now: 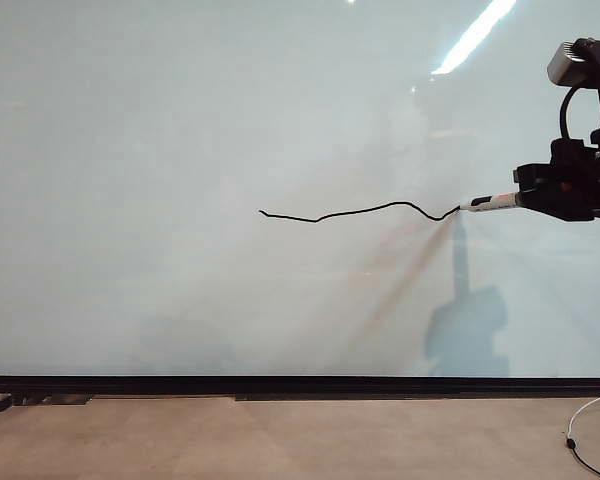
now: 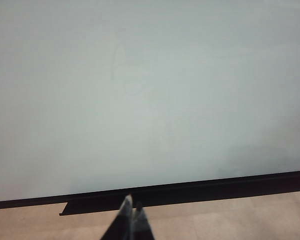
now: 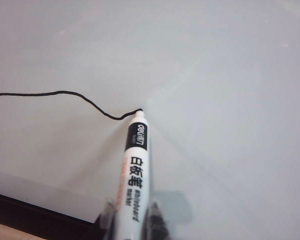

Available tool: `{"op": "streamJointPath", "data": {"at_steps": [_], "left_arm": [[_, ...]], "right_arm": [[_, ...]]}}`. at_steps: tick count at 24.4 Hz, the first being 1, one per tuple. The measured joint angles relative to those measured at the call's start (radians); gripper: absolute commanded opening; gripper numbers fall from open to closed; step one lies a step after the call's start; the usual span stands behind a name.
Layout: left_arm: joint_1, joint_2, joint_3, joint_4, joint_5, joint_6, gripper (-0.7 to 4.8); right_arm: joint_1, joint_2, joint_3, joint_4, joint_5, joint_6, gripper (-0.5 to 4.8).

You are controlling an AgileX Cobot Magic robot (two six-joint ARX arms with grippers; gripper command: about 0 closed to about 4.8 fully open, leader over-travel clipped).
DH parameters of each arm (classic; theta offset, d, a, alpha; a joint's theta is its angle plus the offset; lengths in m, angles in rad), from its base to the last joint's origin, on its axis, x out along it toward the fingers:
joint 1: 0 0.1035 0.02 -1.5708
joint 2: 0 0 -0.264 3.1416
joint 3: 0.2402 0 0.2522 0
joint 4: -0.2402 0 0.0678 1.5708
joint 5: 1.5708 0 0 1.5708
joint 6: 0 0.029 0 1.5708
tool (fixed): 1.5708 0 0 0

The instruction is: Pick up the pen on the shelf to the right of the whiteboard and draw a straight line.

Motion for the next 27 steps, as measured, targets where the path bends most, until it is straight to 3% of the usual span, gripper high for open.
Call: {"op": "streamJointPath", "data": {"at_steps": [5,11,19,24,27], "left_arm": [[0.000,0.000,0.000,0.000,0.000,0.000,-0.05],[0.000,0.000,0.000,0.000,0.000,0.000,-0.05],[0.000,0.000,0.000,0.000,0.000,0.000,-0.05],[0.000,0.000,0.000,0.000,0.000,0.000,-0.05],[0.000,0.000,0.000,0.000,0.000,0.000,-0.05]], "right_arm": [[0.019,-0.041,-0.039,-0.005,-0.030,0.002,-0.09],[0.017,-0.239,-0.165,-0.018,0.056,0.002,-0.09],[0.006,-0.450,-0.169,-0.240,0.073,-0.006,-0.09],[0.006,-0.676,-0.184,-0.458,0.108,-0.046,-0.09],[0.006,-0.810,-0.220,-0.507,0.136,-0.064,-0.09]]}}
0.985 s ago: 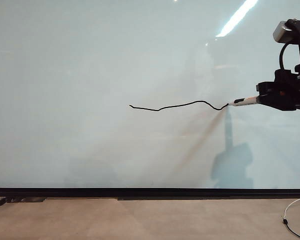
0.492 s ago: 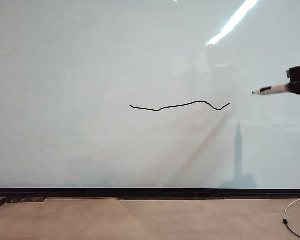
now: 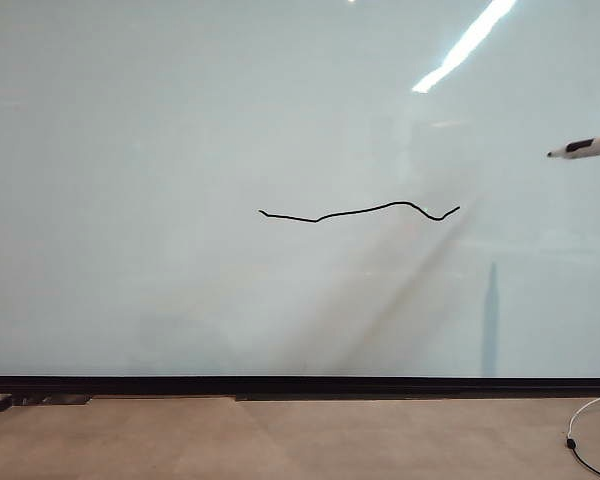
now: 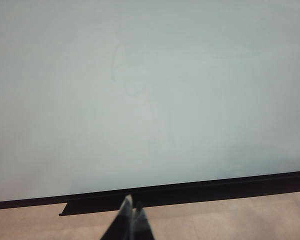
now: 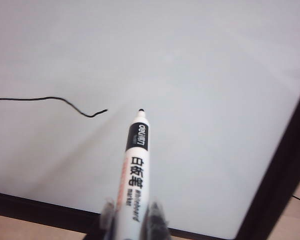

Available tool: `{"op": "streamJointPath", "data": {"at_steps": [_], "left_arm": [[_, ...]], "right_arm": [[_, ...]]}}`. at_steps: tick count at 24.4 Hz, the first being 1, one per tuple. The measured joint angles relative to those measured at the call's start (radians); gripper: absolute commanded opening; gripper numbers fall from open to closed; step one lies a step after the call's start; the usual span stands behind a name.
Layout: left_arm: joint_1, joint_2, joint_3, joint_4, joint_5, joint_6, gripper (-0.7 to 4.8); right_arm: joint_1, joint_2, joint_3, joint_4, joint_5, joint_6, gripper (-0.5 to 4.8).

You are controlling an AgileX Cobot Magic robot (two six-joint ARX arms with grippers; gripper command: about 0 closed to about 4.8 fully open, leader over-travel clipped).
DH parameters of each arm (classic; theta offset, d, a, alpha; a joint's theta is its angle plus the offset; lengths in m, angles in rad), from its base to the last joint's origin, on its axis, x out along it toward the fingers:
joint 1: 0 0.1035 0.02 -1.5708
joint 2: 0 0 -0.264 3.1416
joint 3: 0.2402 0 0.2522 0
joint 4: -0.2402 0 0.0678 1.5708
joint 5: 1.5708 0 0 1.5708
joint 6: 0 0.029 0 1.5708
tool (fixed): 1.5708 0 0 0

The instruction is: Pick up the pen on the shelf to the right of the whiteboard and draw a straight line.

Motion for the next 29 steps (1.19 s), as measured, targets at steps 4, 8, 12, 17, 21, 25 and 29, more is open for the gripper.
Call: {"op": "streamJointPath", "data": {"at_steps": [4,8,12,17,21,25,29], "left_arm": [[0.000,0.000,0.000,0.000,0.000,0.000,-0.05],[0.000,0.000,0.000,0.000,0.000,0.000,-0.05],[0.000,0.000,0.000,0.000,0.000,0.000,-0.05],[0.000,0.000,0.000,0.000,-0.001,0.000,-0.05],[0.000,0.000,0.000,-0.004,0.000,0.000,-0.05],[0.000,0.000,0.000,-0.005,-0.001,0.000,-0.05],[0.000,0.000,0.000,-0.008,0.000,0.000,-0.05]], "right_arm": [[0.000,-0.105,-0.010,-0.122,0.032,-0.006,-0.09],[0.000,-0.249,-0.018,-0.248,0.066,-0.024,-0.09],[0.000,-0.488,-0.018,-0.439,0.085,-0.039,-0.09],[-0.007,-0.593,-0.022,-0.603,0.093,-0.065,-0.09],[-0.013,-0.601,-0.023,-0.631,0.031,-0.125,-0.09],[-0.072,-0.601,-0.038,-0.615,0.067,-0.140,-0.09],[-0.161,-0.601,-0.051,-0.554,-0.004,-0.119,-0.09]]}}
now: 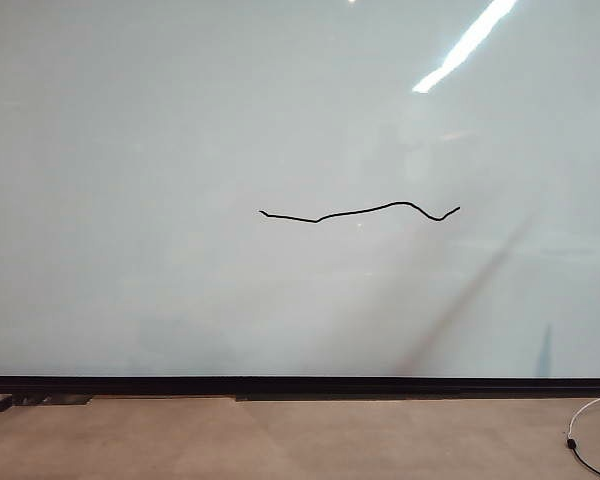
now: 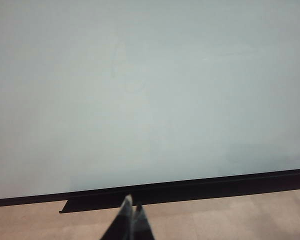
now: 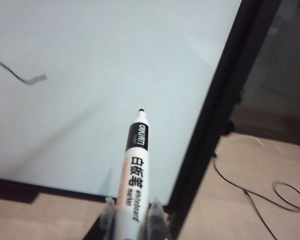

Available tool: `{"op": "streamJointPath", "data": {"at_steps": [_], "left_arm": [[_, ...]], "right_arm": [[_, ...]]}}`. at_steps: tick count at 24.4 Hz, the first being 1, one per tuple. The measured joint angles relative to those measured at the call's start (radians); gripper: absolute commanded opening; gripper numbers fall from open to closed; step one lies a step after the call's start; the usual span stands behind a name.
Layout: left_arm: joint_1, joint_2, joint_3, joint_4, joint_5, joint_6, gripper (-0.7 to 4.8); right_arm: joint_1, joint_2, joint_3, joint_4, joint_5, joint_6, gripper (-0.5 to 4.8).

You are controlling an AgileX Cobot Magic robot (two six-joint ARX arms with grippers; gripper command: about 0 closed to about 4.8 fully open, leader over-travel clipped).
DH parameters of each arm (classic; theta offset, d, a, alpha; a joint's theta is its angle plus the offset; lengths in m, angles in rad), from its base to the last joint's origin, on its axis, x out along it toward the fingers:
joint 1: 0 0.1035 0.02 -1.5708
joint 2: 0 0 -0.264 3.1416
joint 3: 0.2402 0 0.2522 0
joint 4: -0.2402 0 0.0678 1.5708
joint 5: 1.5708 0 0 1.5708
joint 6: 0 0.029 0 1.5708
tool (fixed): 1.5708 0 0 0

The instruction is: Pick up the pen on the shelf to the right of the whiteboard and draw a straight line.

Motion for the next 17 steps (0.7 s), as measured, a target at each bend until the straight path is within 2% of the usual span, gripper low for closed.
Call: {"op": "streamJointPath", "data": {"at_steps": [6,17], "left_arm": [[0.000,0.000,0.000,0.000,0.000,0.000,-0.05],[0.000,0.000,0.000,0.000,0.000,0.000,-0.05]], "right_arm": [[-0.078,0.000,-0.003,0.031,-0.102,0.036,-0.09],[-0.081,0.000,-0.003,-0.025,-0.113,0.048,-0.08]]}}
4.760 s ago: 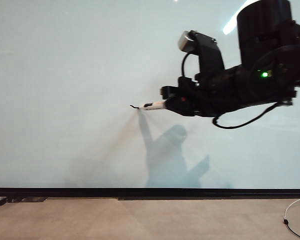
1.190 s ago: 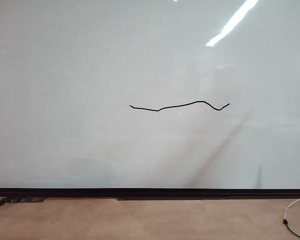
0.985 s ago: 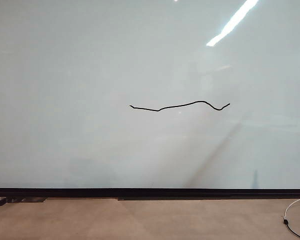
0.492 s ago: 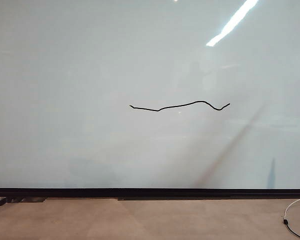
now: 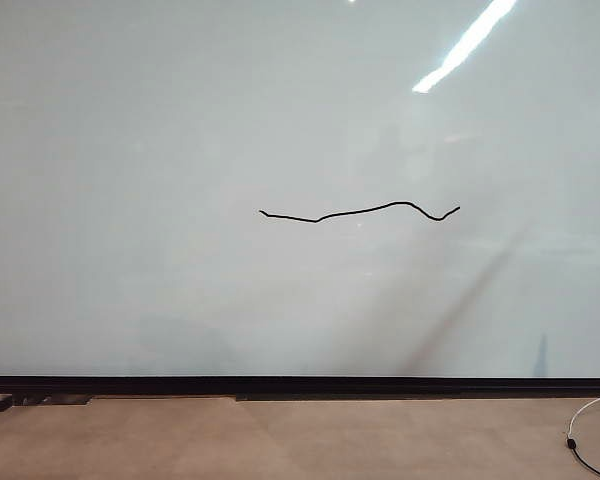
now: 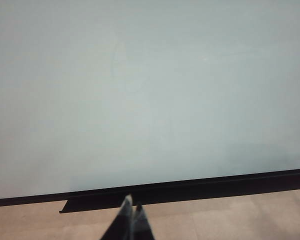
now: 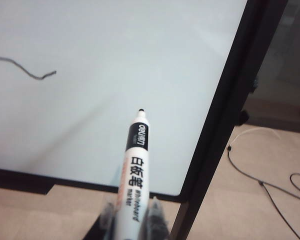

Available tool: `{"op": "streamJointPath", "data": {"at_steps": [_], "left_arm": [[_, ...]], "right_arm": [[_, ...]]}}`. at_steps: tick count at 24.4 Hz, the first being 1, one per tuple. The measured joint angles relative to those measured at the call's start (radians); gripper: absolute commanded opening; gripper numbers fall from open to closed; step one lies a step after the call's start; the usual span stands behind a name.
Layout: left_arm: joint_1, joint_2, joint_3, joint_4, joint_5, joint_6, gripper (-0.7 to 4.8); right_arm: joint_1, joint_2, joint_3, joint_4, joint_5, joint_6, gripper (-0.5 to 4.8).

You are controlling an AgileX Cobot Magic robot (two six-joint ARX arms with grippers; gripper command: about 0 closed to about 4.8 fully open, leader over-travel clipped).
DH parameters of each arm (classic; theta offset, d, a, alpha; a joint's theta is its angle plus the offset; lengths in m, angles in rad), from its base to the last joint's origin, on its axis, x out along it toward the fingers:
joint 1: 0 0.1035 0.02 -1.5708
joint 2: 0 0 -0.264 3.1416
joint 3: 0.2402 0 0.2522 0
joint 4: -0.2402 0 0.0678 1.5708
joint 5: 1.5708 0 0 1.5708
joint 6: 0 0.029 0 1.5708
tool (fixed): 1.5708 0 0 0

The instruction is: Pick up the pen on the shelf to the right of the whiteboard and draw a straight line.

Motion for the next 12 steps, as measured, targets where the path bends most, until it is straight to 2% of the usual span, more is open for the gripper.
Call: {"op": "streamJointPath", "data": {"at_steps": [12], "left_arm": [[0.000,0.000,0.000,0.000,0.000,0.000,-0.05]], "right_arm": [[0.000,0.000,0.000,-0.014,0.000,0.002,-0.08]]}}
